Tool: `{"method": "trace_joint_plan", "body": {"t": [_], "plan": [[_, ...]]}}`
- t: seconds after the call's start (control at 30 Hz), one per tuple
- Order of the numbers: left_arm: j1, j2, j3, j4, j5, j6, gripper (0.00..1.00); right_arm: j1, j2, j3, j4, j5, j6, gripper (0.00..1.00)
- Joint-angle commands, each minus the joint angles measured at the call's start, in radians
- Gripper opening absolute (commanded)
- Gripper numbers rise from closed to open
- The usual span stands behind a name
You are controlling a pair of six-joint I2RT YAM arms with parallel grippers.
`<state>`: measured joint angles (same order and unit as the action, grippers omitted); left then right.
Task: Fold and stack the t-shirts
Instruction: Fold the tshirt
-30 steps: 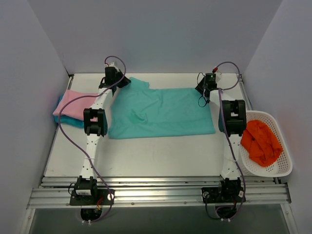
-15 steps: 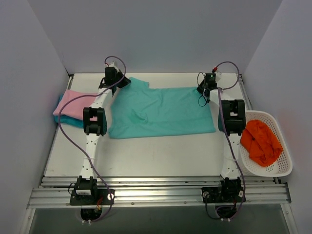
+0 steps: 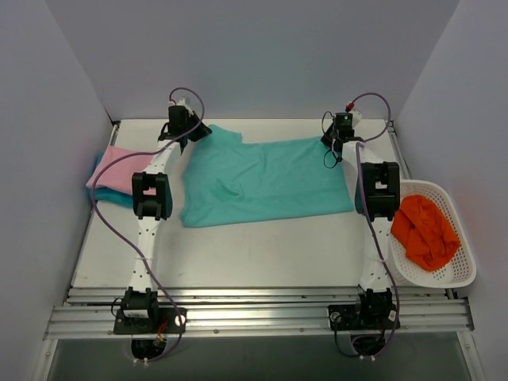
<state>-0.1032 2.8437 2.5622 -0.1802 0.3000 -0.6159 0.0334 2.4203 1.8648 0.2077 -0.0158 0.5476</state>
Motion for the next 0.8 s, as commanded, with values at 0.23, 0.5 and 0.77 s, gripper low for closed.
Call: {"method": "trace_joint_plan", "body": {"t": [0.23, 0.5, 0.77], "plan": [[-0.016, -0.268, -0.143, 0.008, 0.011, 0.085, 0.02, 0.006, -0.157, -0.085, -0.001, -0.018, -0.017, 0.0], [-0.056, -0.459, -0.376, 0.018, -0.025, 0.174, 0.02, 0.016, -0.311, -0.234, 0.006, 0.004, -0.031, 0.0], [-0.081, -0.699, -0.781, 0.132, -0.076, 0.214, 0.02, 0.017, -0.45, -0.397, 0.005, 0.013, -0.041, 0.0]]}}
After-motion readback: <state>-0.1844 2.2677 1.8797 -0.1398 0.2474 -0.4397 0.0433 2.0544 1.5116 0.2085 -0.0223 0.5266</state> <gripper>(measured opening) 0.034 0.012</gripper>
